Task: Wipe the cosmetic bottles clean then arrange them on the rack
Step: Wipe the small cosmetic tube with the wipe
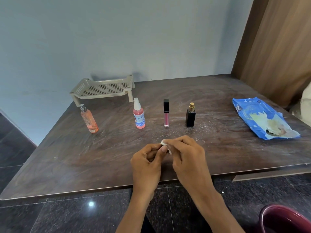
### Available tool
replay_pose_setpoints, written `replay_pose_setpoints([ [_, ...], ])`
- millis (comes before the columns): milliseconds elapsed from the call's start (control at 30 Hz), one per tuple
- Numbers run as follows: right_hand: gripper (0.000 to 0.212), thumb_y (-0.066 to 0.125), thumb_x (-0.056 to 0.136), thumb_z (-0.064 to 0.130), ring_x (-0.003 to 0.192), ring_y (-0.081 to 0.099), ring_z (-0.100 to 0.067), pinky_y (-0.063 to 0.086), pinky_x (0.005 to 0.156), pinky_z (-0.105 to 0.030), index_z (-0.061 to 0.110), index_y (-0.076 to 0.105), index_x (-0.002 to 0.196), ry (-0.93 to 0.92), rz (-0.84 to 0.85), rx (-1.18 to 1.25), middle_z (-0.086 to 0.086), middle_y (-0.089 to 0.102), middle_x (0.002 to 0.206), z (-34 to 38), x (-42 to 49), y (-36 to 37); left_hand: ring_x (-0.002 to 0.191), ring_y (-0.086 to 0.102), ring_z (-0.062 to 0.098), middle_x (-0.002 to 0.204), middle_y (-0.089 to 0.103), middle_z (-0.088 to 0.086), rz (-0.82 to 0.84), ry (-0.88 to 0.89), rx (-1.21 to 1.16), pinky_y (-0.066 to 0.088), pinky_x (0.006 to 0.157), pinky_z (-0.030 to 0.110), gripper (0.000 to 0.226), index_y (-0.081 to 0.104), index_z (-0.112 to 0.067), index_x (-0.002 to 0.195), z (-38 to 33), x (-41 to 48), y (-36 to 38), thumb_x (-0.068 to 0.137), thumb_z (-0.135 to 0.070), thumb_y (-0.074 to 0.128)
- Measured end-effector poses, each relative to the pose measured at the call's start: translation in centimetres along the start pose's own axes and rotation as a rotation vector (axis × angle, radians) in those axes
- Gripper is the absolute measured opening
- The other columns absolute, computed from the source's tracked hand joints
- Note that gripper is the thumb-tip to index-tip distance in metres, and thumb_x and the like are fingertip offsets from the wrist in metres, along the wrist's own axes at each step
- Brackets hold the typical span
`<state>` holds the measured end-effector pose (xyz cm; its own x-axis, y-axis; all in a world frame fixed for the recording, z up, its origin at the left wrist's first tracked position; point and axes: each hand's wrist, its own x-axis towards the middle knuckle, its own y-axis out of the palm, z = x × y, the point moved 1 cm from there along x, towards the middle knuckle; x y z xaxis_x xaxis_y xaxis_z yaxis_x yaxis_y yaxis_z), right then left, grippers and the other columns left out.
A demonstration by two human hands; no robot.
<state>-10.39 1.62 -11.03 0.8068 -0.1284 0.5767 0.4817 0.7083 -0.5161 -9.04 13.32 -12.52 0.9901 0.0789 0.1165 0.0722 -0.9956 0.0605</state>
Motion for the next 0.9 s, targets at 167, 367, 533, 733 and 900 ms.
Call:
replay_pose_setpoints([
  [167, 0.026, 0.063, 0.09, 0.008, 0.082, 0.059, -0.007, 0.046, 0.074, -0.012, 0.018, 0.073, 0.112, 0.064, -0.075, -0.05, 0.007, 0.061, 0.088, -2.0, -1.1, -1.7, 0.081, 0.077, 0.017, 0.082, 0.079, 0.002, -0.022, -0.03, -0.002, 0.058, 0.082, 0.034, 0.004, 0.077, -0.018, 0.089, 0.1, 0.1, 0.3, 0.089, -0.02, 0.073],
  [367, 0.021, 0.063, 0.092, 0.011, 0.08, 0.059, -0.011, 0.049, 0.07, -0.019, 0.013, 0.073, 0.11, 0.114, -0.108, -0.118, 0.005, 0.06, 0.087, -2.2, -0.9, -1.5, 0.079, 0.077, 0.015, 0.081, 0.079, 0.001, -0.023, -0.014, 0.034, 0.057, 0.077, 0.027, 0.006, 0.076, -0.017, 0.089, 0.0, 0.0, 0.4, 0.088, -0.023, 0.074],
  [533, 0.022, 0.065, 0.09, 0.007, 0.085, 0.058, -0.013, 0.051, 0.071, -0.022, 0.012, 0.073, 0.11, 0.029, -0.068, -0.091, 0.001, 0.062, 0.092, 0.4, -1.1, 0.5, 0.076, 0.077, 0.014, 0.079, 0.078, -0.002, -0.021, 0.012, 0.076, 0.06, 0.073, 0.032, 0.014, 0.075, -0.018, 0.086, -0.1, -0.1, 0.3, 0.086, -0.032, 0.072],
  [733, 0.024, 0.066, 0.09, 0.008, 0.083, 0.056, -0.013, 0.048, 0.07, -0.018, 0.015, 0.072, 0.112, 0.005, -0.079, -0.087, 0.002, 0.06, 0.09, -0.5, -1.3, 0.0, 0.073, 0.076, 0.014, 0.076, 0.078, 0.0, -0.047, 0.007, 0.076, 0.059, 0.068, 0.023, 0.014, 0.074, -0.015, 0.084, -0.1, -0.1, 0.5, 0.088, -0.028, 0.073],
  [900, 0.022, 0.062, 0.092, 0.01, 0.075, 0.057, -0.014, 0.048, 0.067, -0.019, 0.013, 0.073, 0.111, 0.16, -0.102, -0.153, 0.001, 0.059, 0.085, -3.5, -0.9, -2.3, 0.071, 0.076, 0.009, 0.074, 0.078, 0.002, -0.067, 0.005, 0.057, 0.051, 0.064, 0.01, 0.013, 0.074, -0.01, 0.085, -0.2, -0.1, 0.7, 0.089, -0.023, 0.073],
])
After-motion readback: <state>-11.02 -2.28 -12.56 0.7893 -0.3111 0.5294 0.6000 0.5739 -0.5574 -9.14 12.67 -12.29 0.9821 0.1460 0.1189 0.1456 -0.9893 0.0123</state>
